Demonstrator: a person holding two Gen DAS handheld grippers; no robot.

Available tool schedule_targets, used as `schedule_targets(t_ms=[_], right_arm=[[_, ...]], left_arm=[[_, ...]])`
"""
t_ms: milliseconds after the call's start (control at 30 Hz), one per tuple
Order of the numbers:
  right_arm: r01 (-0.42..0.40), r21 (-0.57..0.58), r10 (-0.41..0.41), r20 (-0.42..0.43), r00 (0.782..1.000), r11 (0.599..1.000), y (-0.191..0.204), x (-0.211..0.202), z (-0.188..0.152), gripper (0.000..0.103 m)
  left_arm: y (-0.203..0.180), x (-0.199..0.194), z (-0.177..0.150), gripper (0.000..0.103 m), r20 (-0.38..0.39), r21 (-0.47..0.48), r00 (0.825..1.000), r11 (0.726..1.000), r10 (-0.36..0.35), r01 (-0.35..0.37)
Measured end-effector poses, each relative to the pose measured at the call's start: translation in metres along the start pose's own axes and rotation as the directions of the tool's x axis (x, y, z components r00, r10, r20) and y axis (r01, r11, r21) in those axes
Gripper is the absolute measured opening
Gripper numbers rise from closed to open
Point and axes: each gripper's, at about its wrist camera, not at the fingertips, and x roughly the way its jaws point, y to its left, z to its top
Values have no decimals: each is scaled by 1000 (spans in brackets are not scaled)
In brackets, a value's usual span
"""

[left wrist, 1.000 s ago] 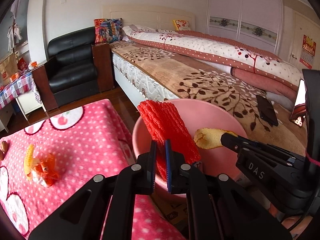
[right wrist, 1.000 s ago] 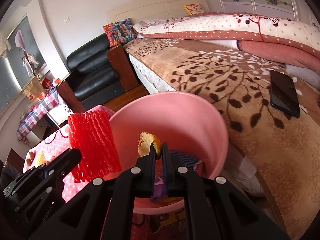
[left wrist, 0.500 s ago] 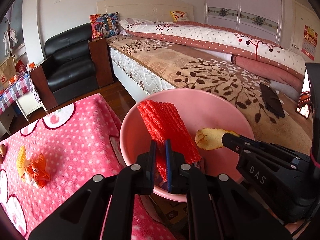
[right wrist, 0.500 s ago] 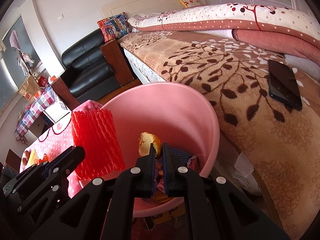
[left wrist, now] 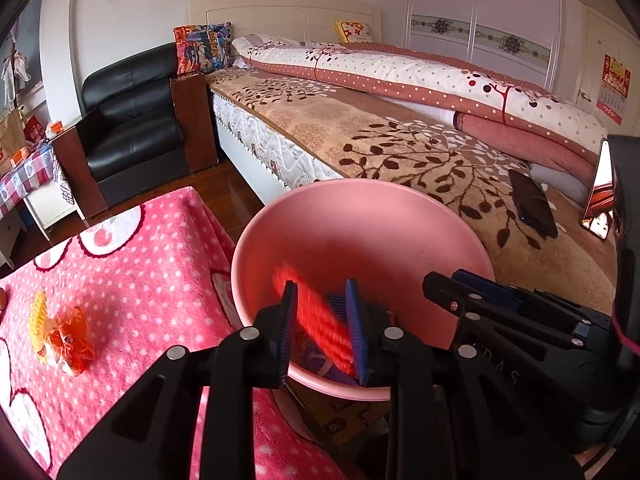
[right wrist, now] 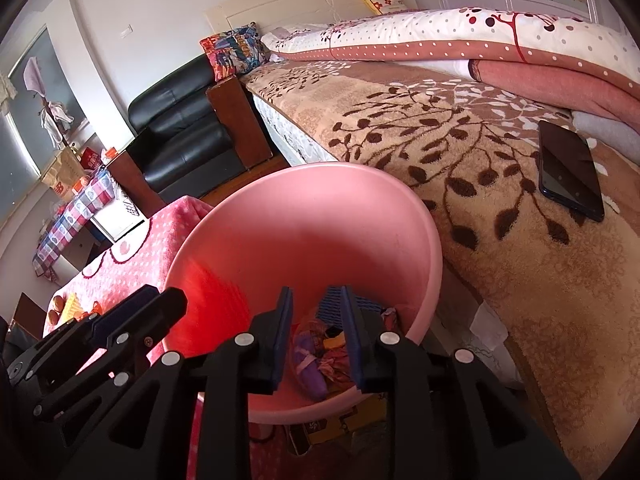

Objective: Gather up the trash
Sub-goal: 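Open the right tool to drop the tan chip while the left tool releases the red mesh, then move both open tools back over the remaining trash on the table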

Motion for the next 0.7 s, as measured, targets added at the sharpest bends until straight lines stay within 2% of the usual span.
schedule_targets(t_ms=[267,700], right_arm=[[-13,-21,14,21,1000,1000,12,-17,-4,27],[-78,-62,81,38,996,995,51,-38,-20,28]], left_arm=[[3,-22,2,26,30,-12,999,1000,-16,16],[24,-71,-10,26,141,2,989,999,43,-44]])
